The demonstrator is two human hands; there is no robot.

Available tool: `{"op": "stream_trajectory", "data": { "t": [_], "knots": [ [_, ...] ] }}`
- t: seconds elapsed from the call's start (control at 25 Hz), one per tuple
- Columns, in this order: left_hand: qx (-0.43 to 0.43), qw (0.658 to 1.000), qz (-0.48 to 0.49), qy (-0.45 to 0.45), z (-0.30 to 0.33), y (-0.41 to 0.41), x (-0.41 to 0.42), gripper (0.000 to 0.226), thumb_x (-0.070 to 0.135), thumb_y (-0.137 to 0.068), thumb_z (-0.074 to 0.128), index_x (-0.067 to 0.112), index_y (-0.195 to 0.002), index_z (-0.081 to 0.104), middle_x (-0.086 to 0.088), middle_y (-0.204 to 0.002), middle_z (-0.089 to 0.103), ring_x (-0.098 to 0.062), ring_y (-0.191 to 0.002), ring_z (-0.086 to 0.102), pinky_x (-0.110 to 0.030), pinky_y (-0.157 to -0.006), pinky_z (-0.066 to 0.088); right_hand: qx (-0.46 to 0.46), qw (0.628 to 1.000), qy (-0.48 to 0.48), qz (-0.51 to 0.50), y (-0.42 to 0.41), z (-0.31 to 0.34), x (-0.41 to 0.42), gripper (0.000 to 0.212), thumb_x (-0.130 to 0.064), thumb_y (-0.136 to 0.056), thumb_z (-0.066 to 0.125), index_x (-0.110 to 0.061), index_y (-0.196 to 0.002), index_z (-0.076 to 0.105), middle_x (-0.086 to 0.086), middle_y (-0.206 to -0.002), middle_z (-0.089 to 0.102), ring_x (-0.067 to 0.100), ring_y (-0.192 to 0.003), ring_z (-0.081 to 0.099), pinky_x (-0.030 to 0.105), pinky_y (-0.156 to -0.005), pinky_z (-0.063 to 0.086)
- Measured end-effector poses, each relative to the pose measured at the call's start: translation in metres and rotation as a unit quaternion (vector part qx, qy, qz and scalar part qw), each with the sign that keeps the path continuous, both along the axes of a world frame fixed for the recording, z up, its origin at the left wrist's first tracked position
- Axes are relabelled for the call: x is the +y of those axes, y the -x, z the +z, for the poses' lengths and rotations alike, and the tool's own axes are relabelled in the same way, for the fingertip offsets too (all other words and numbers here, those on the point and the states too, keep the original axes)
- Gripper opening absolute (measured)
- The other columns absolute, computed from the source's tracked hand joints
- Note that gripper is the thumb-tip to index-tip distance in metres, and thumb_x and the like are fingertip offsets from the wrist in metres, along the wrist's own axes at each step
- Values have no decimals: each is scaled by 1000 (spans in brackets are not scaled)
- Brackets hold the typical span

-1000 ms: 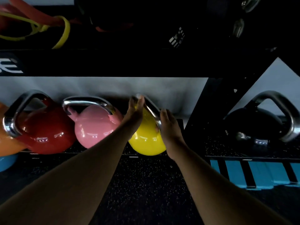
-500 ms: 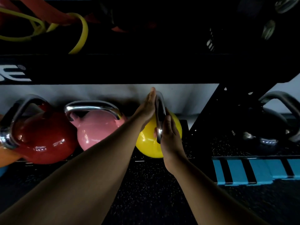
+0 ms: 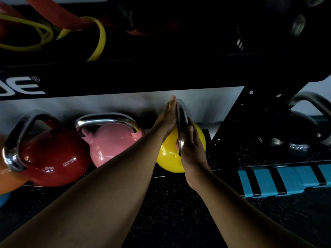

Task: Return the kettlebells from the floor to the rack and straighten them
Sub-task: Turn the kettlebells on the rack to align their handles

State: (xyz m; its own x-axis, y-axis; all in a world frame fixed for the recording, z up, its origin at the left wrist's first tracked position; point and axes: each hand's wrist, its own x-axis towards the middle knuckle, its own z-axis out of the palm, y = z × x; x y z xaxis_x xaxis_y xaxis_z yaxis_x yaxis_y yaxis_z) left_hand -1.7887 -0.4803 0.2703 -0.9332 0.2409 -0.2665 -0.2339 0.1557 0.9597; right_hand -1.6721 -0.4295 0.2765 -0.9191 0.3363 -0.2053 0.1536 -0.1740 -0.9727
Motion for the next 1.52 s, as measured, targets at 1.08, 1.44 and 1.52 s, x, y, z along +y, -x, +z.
{"op": "stream_trajectory", "data": {
  "t": [1.08,1.44,1.52],
  "knots": [
    [197,888,-78,408,39,-25,-50,39,39,-97,37,22,-122,62,-13,-134,61,-36,-125,54,-45,-108,37,-72,898,-415,126,7,30,39,48,-31,-102,35,-31,-149,28,10,-140,50,35,-122,51,35,-85,39],
    [215,836,-45,503,58,-24,-198,42,47,-99,33,34,-135,51,-6,-152,41,-30,-140,36,-58,-115,20,7,764,-611,209,56,66,-58,62,-48,-93,46,-29,-149,30,13,-141,44,34,-134,35,44,-109,27],
    [188,858,-30,478,51,-21,-227,51,57,-97,26,39,-142,40,-8,-155,35,-35,-140,35,-55,-112,29,-10,776,-592,218,63,63,-86,61,-51,-94,43,-30,-149,30,14,-142,43,35,-133,36,44,-108,29]
  ]
}}
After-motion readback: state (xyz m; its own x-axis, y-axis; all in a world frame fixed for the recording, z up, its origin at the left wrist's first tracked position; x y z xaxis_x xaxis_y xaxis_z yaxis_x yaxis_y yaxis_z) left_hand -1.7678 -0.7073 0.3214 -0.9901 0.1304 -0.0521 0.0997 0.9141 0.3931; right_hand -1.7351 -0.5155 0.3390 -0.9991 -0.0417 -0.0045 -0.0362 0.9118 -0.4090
